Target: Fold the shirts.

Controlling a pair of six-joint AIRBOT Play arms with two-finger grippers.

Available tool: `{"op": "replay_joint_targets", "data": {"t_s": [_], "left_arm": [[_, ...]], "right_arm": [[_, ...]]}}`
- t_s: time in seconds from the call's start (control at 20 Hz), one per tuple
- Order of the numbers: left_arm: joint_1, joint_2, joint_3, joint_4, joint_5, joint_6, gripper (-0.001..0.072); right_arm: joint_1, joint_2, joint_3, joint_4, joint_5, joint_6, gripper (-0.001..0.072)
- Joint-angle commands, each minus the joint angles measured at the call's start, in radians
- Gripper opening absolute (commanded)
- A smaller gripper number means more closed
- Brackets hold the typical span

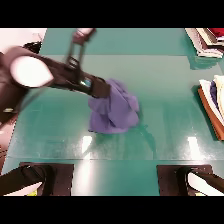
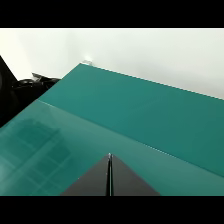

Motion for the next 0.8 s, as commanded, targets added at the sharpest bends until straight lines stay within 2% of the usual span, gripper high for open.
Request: {"op": "replay_joint_targets", "data": {"t_s": [0.0, 0.05, 0.25, 0.4, 0.55, 0.75], "left_arm": [[-0.038, -0.078, -0.022, 0.046, 0.022, 0.073, 0.0335], [-0.016, -0.077, -0.021, 0.081, 0.02, 0.078, 0.0556], [0.19, -0.055, -0.02, 0.119, -0.074, 0.08, 0.0545], [0.331, -0.053, -0.084, 0.067, -0.146, 0.096, 0.0544], [0.365, -0.053, -0.28, -0.034, -0.097, 0.119, 0.0544], [0.364, -0.053, -0.556, -0.313, 0.043, 0.281, 0.0544]], "right_arm": [[0.0, 0.0, 0.001, 0.0, 0.012, 0.0, 0.0017], [0.0, 0.0, 0.001, -0.002, 0.014, 0.0, 0.0017], [0.0, 0.0, 0.001, -0.002, 0.012, 0.0, 0.0016], [0.0, 0.0, 0.001, -0.002, 0.012, 0.0, 0.0017], [0.0, 0.0, 0.001, -0.002, 0.014, 0.0, 0.0017], [0.001, -0.001, 0.001, -0.002, 0.013, 0.0, 0.0017]]}}
